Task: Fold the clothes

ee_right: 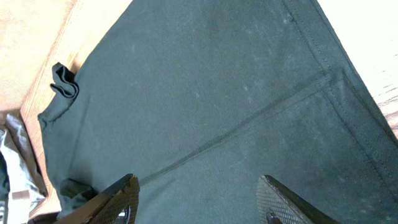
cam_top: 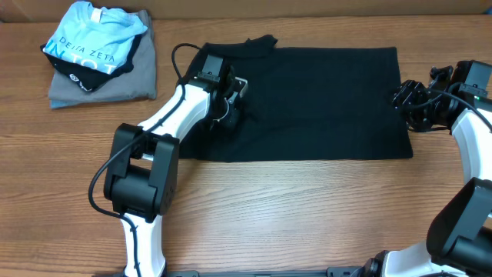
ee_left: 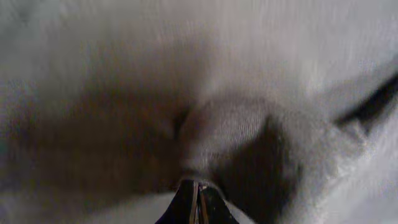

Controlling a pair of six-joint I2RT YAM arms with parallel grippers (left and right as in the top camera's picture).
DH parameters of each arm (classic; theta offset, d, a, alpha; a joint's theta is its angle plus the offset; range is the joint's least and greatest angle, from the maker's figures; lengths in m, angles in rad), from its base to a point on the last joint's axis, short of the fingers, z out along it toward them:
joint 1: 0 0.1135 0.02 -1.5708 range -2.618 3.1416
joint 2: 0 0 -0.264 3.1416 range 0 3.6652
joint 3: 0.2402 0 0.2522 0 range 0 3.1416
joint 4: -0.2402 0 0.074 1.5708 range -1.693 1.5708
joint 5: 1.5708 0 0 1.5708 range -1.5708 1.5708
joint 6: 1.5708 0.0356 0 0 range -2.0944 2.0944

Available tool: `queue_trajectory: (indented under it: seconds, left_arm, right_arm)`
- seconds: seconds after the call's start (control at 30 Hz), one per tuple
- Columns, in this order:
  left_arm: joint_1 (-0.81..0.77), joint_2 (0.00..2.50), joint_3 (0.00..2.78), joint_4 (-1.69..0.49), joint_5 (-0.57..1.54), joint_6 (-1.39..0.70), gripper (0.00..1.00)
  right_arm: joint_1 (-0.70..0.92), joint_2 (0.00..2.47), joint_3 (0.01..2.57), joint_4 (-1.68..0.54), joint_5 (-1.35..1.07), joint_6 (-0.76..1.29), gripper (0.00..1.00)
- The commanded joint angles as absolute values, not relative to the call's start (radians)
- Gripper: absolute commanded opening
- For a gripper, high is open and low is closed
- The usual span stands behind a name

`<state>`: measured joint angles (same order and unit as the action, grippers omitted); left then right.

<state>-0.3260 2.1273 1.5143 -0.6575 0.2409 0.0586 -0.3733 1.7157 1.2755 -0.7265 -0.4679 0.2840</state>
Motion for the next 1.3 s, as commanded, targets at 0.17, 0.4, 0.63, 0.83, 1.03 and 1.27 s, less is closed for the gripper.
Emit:
queue_trajectory:
  seconds: [0.17,0.4,0.63,0.83,1.03,1.27]
  left_arm:
    - [-0.319,2.106,1.549,-0.406,0.260,-0.175,0.06]
    - [-0.282,2.103,1.839,-0.760,0.262,-0.084,0.18]
    - [-0.308,2.106,1.839,-1.053,0.259,0.044,0.04]
    - [-0.347,2.106,1.621,-0.904,0.252,0.047,0.04]
    - [-0.347,2.106,1.468,-0.602,0.251,-0.007,0.04]
    - [-0.346,2.106,1.448,-0.222,0.254,-0.212,0.04]
  right_arm:
    - [-0.374,1.697,1.297,-0.730,-0.472,0.280,0.62]
    - [-0.374,1.697,1.297,-0.739,-0.472,0.279,0.62]
    - [-0.374,1.697,1.297,-0.739,-0.472,0.279,0.63]
    - [-0.374,1.697,1.297,-0.738,-0.465,0.280,0.64]
    - [-0.374,1.697,1.297,-0.731,-0.453,0.280,0.64]
    - [-0.374,1.697,1.297,-0.732,-0.442,0.280,0.63]
